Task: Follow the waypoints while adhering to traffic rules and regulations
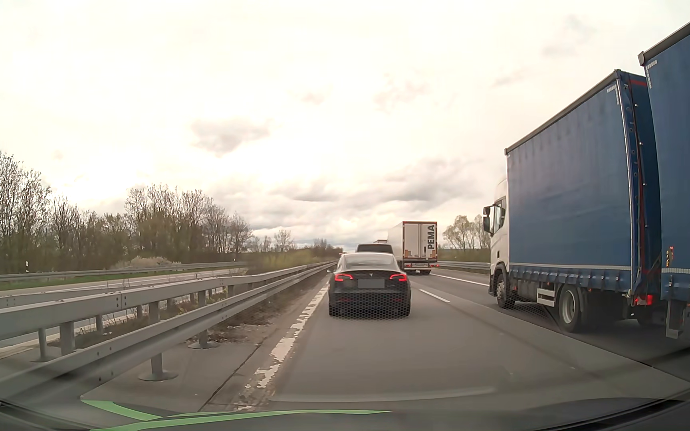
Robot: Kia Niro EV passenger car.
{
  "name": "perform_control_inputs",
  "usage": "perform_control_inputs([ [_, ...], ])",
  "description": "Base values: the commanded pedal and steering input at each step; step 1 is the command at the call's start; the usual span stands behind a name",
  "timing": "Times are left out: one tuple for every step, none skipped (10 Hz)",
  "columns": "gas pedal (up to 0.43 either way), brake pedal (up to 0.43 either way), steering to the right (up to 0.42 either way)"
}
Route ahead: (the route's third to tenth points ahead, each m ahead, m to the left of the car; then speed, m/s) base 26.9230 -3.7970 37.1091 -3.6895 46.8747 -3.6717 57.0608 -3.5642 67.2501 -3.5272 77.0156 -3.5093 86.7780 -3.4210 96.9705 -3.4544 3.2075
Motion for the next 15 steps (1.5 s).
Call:
perform_control_inputs([
  [0.0, 0.0, 0.002],
  [0.0, 0.0, 0.002],
  [0.0, 0.0, 0.002],
  [0.0, 0.0, 0.002],
  [0.0, 0.0, 0.002],
  [0.0, 0.0, 0.002],
  [0.0, 0.0, 0.002],
  [0.0, 0.0, 0.002],
  [0.0, 0.0, 0.002],
  [0.0, 0.0, 0.002],
  [0.0, 0.0, 0.002],
  [0.0, 0.0, 0.003],
  [0.0, 0.0, 0.005],
  [0.0, 0.006, 0.006],
  [0.0, 0.012, 0.005],
])
